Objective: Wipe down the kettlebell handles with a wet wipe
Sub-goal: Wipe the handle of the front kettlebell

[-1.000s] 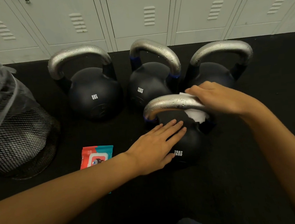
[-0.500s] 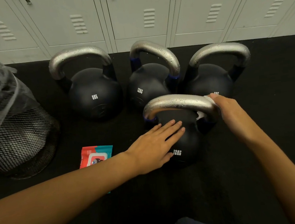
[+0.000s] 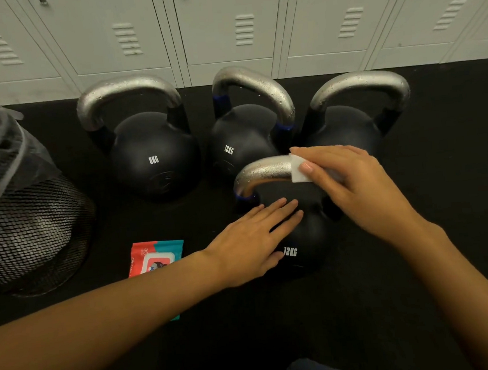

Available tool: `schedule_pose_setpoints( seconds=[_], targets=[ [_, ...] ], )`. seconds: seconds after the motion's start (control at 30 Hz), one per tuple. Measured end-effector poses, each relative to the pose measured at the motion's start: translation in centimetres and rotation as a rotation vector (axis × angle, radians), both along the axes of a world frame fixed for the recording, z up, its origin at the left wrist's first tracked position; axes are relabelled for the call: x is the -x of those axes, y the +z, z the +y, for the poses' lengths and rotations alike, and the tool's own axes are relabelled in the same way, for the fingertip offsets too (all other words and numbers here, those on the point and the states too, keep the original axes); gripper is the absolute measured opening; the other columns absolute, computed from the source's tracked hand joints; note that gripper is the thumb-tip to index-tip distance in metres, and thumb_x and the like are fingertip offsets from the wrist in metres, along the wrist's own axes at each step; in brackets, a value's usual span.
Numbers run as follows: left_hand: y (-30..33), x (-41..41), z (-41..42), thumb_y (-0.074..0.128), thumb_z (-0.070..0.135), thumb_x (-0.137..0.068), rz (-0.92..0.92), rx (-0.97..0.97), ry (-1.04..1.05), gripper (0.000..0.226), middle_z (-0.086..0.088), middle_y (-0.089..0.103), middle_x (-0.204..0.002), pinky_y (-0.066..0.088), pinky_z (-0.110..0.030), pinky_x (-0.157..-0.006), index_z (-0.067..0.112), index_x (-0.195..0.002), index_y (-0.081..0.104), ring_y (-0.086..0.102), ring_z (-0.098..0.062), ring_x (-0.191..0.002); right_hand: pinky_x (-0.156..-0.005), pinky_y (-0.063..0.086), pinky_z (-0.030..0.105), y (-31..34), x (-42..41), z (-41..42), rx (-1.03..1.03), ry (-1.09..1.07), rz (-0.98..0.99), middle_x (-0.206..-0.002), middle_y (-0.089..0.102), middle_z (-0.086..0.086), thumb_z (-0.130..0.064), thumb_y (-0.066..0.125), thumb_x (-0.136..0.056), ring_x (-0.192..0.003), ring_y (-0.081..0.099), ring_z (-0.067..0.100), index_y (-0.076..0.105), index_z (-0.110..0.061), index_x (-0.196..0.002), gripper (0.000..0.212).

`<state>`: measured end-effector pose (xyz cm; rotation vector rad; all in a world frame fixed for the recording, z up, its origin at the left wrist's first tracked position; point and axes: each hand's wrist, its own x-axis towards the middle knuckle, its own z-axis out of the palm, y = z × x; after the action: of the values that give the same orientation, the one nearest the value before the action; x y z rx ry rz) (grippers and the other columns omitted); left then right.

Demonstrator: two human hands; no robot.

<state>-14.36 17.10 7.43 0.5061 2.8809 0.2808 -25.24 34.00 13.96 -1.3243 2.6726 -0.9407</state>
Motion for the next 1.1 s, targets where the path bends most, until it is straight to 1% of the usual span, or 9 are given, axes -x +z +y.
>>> schedule_pose_setpoints(
  seconds=[0.17, 0.33, 0.47, 0.67, 0.77, 0.93, 1.0, 1.07, 1.1],
  targets=[
    [-0.1, -0.2, -0.1, 0.047, 0.037, -0.099, 0.047, -0.014, -0.009, 0.075, 0.002, -0.007, -0.163, 0.0, -0.029, -0.119, 0.024, -0.154, -0.002, -0.008, -0.011, -0.148, -0.109, 0.038, 0.048, -1.1, -0.2, 2.5, 0.187, -0.067, -0.067, -0.13, 0.058, -0.025, -0.025, 0.051, -0.101, -0.123, 0.05, -0.008, 0.059, -0.031, -0.131, 0.032],
    [-0.1, -0.2, -0.1, 0.047, 0.038, -0.099, 0.07, -0.008, -0.009, 0.074, 0.002, -0.006, -0.163, -0.003, -0.026, -0.115, 0.024, -0.154, 0.0, -0.006, -0.012, -0.148, -0.103, 0.044, 0.041, -0.8, -0.1, 1.6, 0.247, -0.128, -0.098, -0.117, 0.064, -0.024, -0.025, 0.052, -0.102, -0.113, 0.056, -0.008, 0.067, -0.026, -0.124, 0.027],
    [0.1, -0.2, -0.1, 0.046, 0.039, -0.099, 0.061, -0.01, -0.002, 0.074, 0.003, -0.006, -0.162, -0.004, -0.026, -0.114, 0.025, -0.154, -0.001, -0.007, -0.011, -0.148, -0.111, 0.034, 0.041, -0.5, -0.1, -0.6, 0.133, -0.056, -0.015, -0.117, 0.06, -0.029, -0.029, 0.05, -0.102, -0.113, 0.051, -0.016, 0.067, -0.028, -0.124, 0.028],
    [0.0, -0.2, -0.1, 0.047, 0.039, -0.099, 0.06, -0.02, 0.004, 0.073, 0.002, -0.004, -0.163, -0.004, -0.027, -0.115, 0.024, -0.154, 0.001, -0.006, -0.012, -0.148, -0.114, 0.019, 0.023, -1.3, -0.4, -0.2, 0.045, -0.004, 0.174, -0.134, 0.056, -0.019, -0.038, 0.044, -0.1, -0.127, 0.045, -0.005, 0.056, -0.029, -0.137, 0.04],
    [-0.1, -0.2, -0.1, 0.047, 0.037, -0.099, 0.074, -0.022, -0.004, 0.073, 0.002, -0.003, -0.163, -0.001, -0.028, -0.117, 0.024, -0.154, 0.002, -0.005, -0.012, -0.148, -0.115, 0.025, 0.029, -1.8, -0.4, 1.1, 0.102, -0.008, 0.157, -0.138, 0.051, -0.019, -0.032, 0.052, -0.1, -0.131, 0.042, -0.006, 0.053, -0.027, -0.139, 0.04],
    [0.2, -0.3, -0.6, 0.048, 0.032, -0.099, 0.049, -0.036, -0.021, 0.071, 0.003, -0.002, -0.163, 0.003, -0.028, -0.119, 0.023, -0.154, 0.004, -0.004, -0.012, -0.148, -0.109, 0.04, 0.043, -1.8, -0.3, 1.8, 0.201, -0.058, 0.007, -0.133, 0.06, -0.012, -0.026, 0.05, -0.101, -0.128, 0.049, 0.001, 0.058, -0.025, -0.136, 0.036],
    [0.9, -0.6, -1.0, 0.047, 0.031, -0.1, 0.037, -0.095, -0.003, 0.062, 0.003, 0.01, -0.162, 0.008, -0.027, -0.12, 0.022, -0.153, 0.017, 0.009, -0.012, -0.148, -0.104, 0.044, 0.036, -1.5, -0.4, 1.3, 0.193, -0.053, 0.016, -0.128, 0.063, -0.01, -0.026, 0.05, -0.102, -0.122, 0.054, 0.001, 0.062, -0.024, -0.132, 0.032],
    [1.7, -1.1, -1.4, 0.046, 0.03, -0.1, 0.082, -0.2, -0.007, 0.046, 0.002, 0.036, -0.152, 0.029, -0.034, -0.117, 0.019, -0.144, 0.041, 0.035, -0.013, -0.137, -0.097, 0.044, 0.02, -0.9, -0.4, 0.6, 0.167, -0.074, -0.023, -0.121, 0.061, -0.008, -0.032, 0.051, -0.101, -0.113, 0.055, 0.0, 0.064, -0.029, -0.129, 0.031],
    [2.2, -1.4, -1.6, 0.046, 0.029, -0.1, 0.129, -0.245, -0.03, 0.039, 0.002, 0.048, -0.141, 0.04, -0.035, -0.107, 0.018, -0.136, 0.051, 0.046, -0.013, -0.127, -0.093, 0.042, 0.015, -0.5, -0.4, 0.3, 0.133, -0.093, -0.058, -0.117, 0.059, -0.01, -0.037, 0.05, -0.099, -0.109, 0.055, 0.0, 0.064, -0.033, -0.128, 0.032]
  ],
)
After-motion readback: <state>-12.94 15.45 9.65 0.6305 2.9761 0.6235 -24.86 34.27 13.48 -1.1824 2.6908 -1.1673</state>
